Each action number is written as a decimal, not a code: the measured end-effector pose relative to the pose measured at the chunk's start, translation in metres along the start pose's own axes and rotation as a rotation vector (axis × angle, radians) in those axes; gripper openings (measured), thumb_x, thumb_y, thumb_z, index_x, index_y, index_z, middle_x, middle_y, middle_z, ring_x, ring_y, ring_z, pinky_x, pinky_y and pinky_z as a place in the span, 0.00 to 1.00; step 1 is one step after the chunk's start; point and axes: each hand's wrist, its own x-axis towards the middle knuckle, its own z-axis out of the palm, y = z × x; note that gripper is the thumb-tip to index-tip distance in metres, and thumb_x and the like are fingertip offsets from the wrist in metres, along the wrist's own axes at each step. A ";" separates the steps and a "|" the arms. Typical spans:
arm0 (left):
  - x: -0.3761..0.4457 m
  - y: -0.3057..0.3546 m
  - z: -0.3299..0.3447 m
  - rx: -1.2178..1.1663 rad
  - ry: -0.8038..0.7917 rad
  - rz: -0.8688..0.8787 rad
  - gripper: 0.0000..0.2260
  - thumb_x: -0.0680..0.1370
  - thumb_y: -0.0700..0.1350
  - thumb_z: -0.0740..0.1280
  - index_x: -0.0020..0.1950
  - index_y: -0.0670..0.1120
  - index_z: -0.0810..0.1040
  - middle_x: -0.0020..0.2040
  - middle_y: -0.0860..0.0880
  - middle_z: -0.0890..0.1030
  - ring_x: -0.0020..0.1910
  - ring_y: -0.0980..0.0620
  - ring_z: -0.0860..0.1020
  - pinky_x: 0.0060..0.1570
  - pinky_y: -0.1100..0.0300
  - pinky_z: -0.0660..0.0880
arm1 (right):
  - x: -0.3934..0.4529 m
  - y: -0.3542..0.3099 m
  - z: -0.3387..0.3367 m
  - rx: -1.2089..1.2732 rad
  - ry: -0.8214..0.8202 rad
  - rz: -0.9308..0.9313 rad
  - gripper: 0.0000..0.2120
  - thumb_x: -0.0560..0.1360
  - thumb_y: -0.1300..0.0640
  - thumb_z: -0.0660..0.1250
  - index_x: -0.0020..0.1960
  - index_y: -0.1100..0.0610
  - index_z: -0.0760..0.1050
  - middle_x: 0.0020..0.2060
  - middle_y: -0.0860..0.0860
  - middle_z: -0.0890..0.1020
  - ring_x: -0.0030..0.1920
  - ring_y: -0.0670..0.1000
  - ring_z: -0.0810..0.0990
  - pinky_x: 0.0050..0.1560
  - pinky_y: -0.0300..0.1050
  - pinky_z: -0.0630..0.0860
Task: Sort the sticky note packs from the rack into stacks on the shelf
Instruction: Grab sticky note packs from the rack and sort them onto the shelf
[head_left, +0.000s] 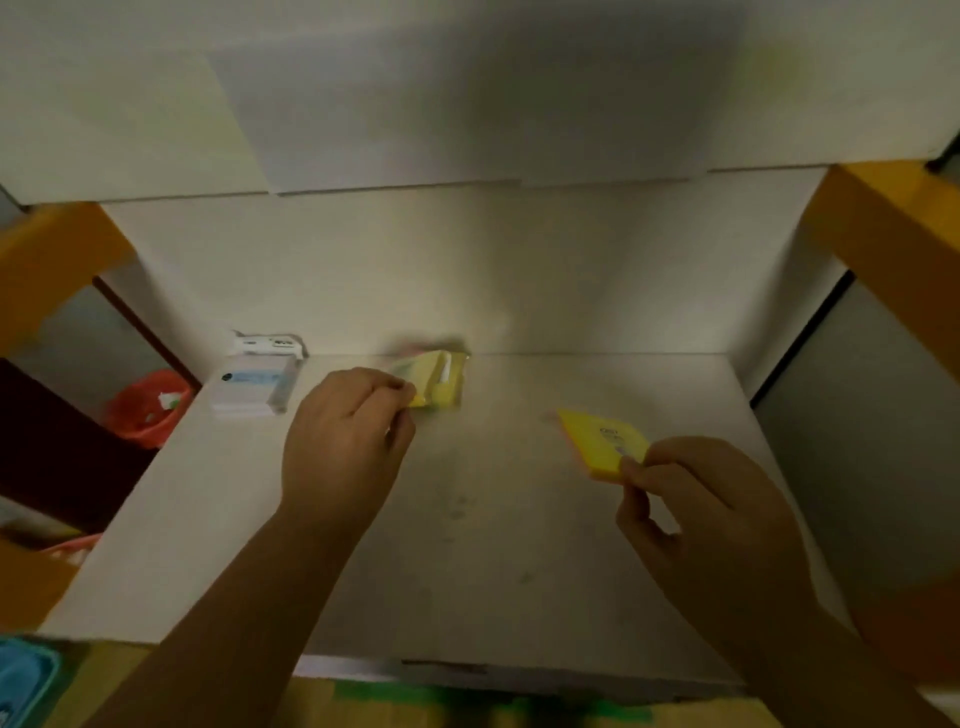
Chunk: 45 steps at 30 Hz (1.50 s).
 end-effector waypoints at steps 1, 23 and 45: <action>0.005 -0.006 0.010 -0.015 -0.020 0.027 0.08 0.76 0.41 0.69 0.51 0.40 0.83 0.49 0.42 0.82 0.47 0.45 0.78 0.52 0.54 0.72 | -0.003 0.001 -0.004 -0.020 0.002 0.027 0.07 0.74 0.59 0.70 0.43 0.63 0.82 0.42 0.58 0.82 0.43 0.59 0.81 0.43 0.56 0.79; 0.023 -0.028 0.053 -0.261 -0.121 0.257 0.11 0.75 0.44 0.67 0.53 0.43 0.84 0.53 0.45 0.82 0.50 0.40 0.79 0.52 0.46 0.76 | 0.013 0.040 0.017 -0.345 -0.061 0.184 0.01 0.75 0.61 0.70 0.44 0.59 0.80 0.43 0.56 0.80 0.41 0.61 0.77 0.39 0.49 0.71; 0.016 -0.013 0.015 -0.447 -0.035 0.275 0.11 0.76 0.42 0.65 0.53 0.42 0.83 0.51 0.46 0.83 0.51 0.44 0.79 0.58 0.53 0.73 | 0.036 0.040 0.041 -0.352 -0.580 0.309 0.14 0.78 0.57 0.64 0.62 0.56 0.78 0.62 0.54 0.78 0.59 0.59 0.78 0.51 0.49 0.77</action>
